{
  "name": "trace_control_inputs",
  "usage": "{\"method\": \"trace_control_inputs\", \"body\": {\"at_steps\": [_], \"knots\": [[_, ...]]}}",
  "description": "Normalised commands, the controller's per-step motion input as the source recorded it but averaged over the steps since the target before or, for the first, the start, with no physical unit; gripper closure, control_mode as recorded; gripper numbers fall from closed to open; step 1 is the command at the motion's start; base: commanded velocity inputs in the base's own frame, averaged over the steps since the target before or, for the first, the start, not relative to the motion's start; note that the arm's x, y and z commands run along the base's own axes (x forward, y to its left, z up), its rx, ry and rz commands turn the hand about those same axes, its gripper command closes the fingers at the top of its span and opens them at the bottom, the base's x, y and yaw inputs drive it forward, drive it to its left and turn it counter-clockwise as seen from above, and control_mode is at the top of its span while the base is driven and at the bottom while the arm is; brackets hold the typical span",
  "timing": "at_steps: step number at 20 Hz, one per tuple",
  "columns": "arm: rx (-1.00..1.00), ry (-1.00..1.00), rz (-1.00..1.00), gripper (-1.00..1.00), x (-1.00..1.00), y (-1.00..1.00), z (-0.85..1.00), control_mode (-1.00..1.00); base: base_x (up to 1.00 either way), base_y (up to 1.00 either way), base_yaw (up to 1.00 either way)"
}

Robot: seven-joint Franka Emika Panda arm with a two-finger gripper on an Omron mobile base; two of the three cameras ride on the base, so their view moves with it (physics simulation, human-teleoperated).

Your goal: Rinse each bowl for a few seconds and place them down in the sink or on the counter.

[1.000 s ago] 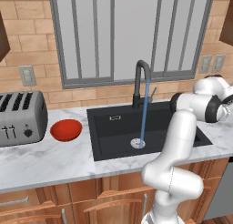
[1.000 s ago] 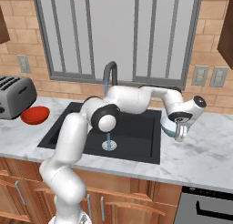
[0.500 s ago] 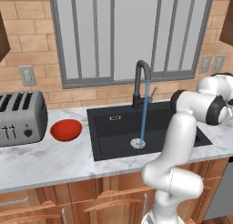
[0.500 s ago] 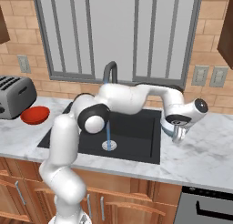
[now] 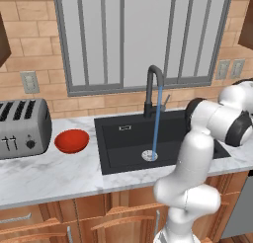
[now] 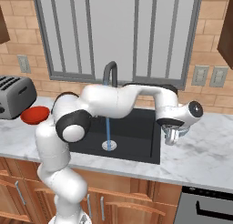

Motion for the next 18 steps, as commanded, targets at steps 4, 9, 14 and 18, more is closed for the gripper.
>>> {"method": "trace_control_inputs", "body": {"at_steps": [4,9,14,18], "knots": [[0.0,0.0,0.01,-1.0,-0.37,0.19,0.66,-1.0,0.0,0.0,0.0],[0.0,0.03,0.03,-1.0,-0.37,0.15,0.6,-1.0,0.0,0.0,0.0],[0.0,0.01,0.01,-1.0,-0.42,0.32,0.37,-1.0,0.0,0.0,0.0],[0.0,0.0,0.0,-1.0,-0.4,0.39,0.35,-1.0,0.0,0.0,0.0]]}}
